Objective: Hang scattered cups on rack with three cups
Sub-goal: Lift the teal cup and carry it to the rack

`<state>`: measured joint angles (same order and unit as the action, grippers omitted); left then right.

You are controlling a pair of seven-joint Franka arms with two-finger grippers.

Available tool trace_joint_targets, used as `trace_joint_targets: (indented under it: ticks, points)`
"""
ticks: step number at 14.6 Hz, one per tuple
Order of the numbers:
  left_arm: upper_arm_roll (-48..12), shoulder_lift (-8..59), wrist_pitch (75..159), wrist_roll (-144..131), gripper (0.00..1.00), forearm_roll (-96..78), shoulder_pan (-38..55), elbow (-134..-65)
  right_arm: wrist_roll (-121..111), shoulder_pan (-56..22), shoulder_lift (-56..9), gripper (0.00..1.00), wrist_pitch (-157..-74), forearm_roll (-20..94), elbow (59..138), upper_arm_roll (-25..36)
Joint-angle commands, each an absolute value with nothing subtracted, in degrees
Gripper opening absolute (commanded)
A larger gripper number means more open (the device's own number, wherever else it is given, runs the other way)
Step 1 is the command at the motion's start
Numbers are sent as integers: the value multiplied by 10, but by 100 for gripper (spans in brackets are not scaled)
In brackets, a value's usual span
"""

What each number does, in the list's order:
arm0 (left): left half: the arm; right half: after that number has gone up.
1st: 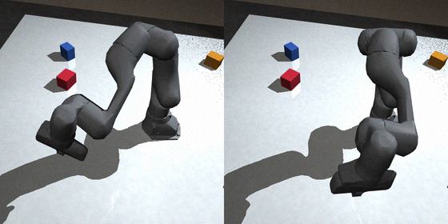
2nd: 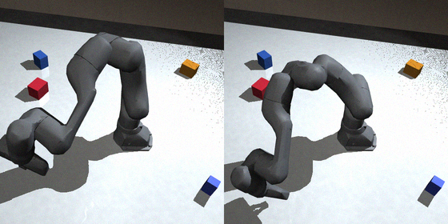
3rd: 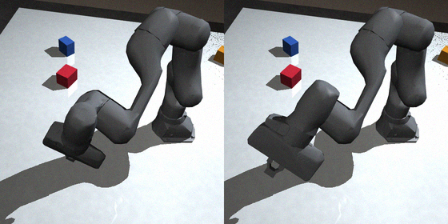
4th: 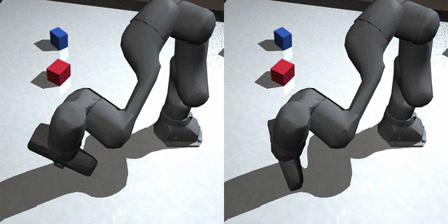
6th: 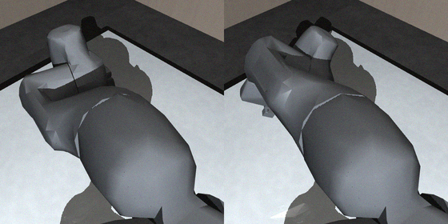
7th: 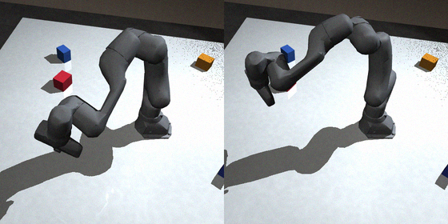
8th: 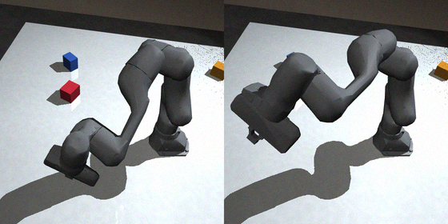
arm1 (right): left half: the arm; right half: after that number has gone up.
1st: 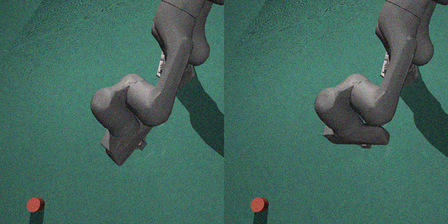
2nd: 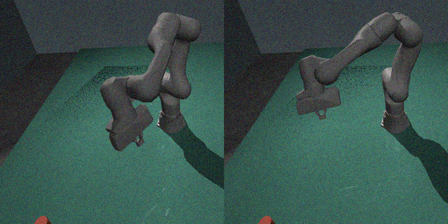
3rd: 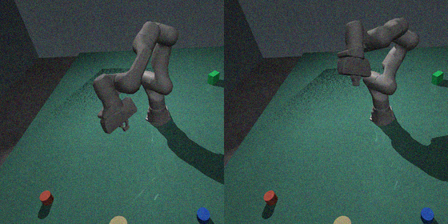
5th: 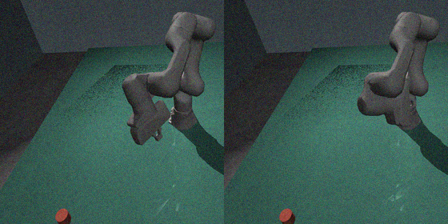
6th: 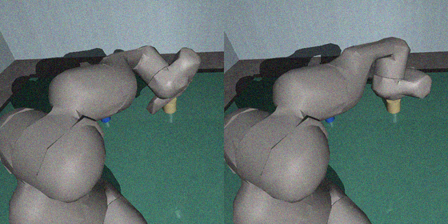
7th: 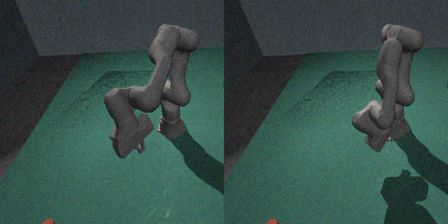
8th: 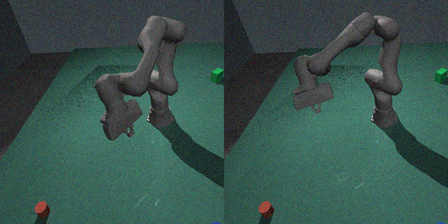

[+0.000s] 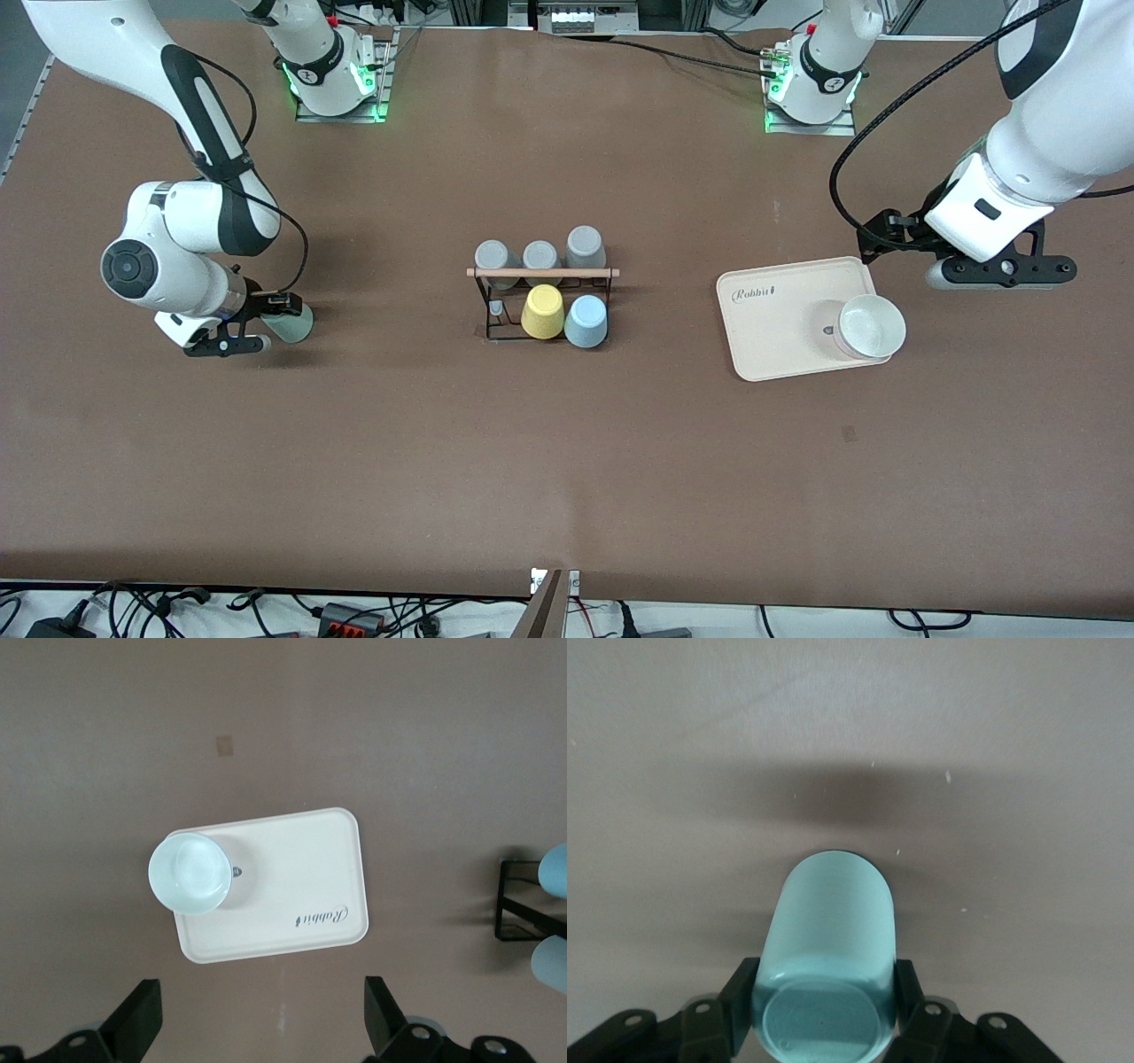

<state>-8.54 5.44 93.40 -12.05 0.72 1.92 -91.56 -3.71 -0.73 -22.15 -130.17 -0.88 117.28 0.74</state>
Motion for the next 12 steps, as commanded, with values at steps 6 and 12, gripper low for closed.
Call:
trace_joint_targets:
  ticks: [6, 12]
  points:
    - [-76, 35, 913, -96, 100, 1, 19, -918, -32, -87, -222, 29, -1067, 12, 935, -2]
    - [-75, 36, 918, -94, 100, -4, 16, -914, 141, -219, -258, 29, -1072, 49, 855, -2]
